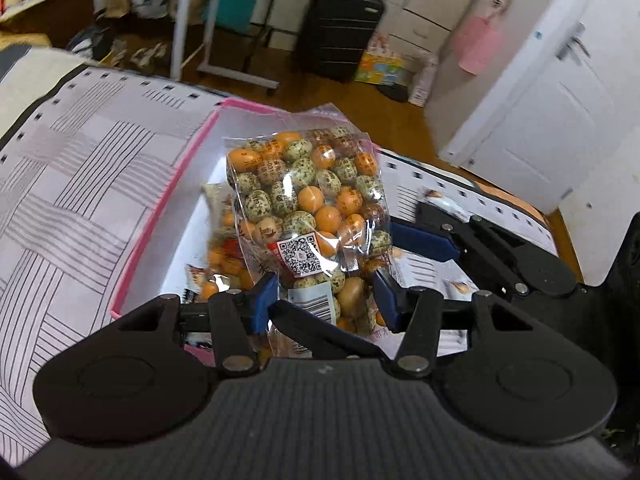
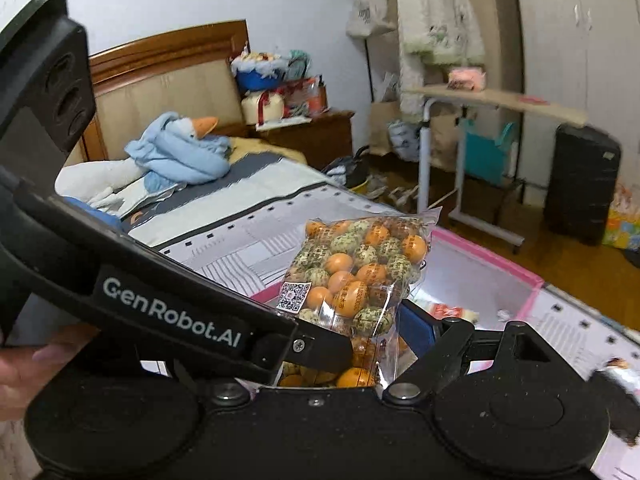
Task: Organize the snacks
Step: 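Carry the second peanut bag with the left tool into the pink box and release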
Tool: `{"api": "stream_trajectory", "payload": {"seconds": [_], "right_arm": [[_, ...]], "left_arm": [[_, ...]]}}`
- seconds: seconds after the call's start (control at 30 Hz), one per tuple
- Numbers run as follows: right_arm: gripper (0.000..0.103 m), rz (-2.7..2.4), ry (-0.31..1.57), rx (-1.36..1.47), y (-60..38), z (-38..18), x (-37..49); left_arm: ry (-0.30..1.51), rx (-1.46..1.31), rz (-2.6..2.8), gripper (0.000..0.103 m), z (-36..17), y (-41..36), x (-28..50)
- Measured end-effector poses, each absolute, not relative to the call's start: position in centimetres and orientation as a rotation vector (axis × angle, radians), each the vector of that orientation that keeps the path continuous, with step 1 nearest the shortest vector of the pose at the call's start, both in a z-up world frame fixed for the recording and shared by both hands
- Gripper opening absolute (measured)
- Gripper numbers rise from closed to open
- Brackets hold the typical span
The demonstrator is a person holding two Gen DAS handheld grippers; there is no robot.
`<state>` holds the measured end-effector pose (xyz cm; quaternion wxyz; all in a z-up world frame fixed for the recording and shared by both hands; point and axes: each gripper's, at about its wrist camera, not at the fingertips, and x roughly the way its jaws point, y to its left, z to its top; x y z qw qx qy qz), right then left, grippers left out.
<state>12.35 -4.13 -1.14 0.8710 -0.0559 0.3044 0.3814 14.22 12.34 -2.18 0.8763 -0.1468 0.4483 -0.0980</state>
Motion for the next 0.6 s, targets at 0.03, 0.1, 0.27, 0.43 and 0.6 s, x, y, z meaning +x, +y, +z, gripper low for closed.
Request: {"api": "stream_trajectory", "payload": {"seconds": [0.03,0.1,0.27,0.43,0.6], "right_arm": [[0.088,0.806,0.648,-0.116,-3.8,-1.7,12.8],[0.088,0.808,0.667,-0.115,-3.0,-2.5,13.6],[0.088,0.767,0.719,-0.155,-1.3,-5.0,15.5],[0.087,0.656,0.711,-0.28,-1.4,-5.4,15.3],[0.087,0.618,0.675,-0.268,-5.2,-3.5,12.5]], "left_arm": [[0.945,-0.31,-0.193,0.05,-2.7,12.7,14.7],[0.958,-0.318,-0.178,0.05,-3.8,13.5,15.5],[0.992,-0.367,-0.16,0.052,-6.7,15.0,17.9],[0.96,-0.304,-0.084,0.058,-7.7,14.4,17.9],[0.935,-0.307,-0.111,0.057,-6.1,14.6,16.5]]}}
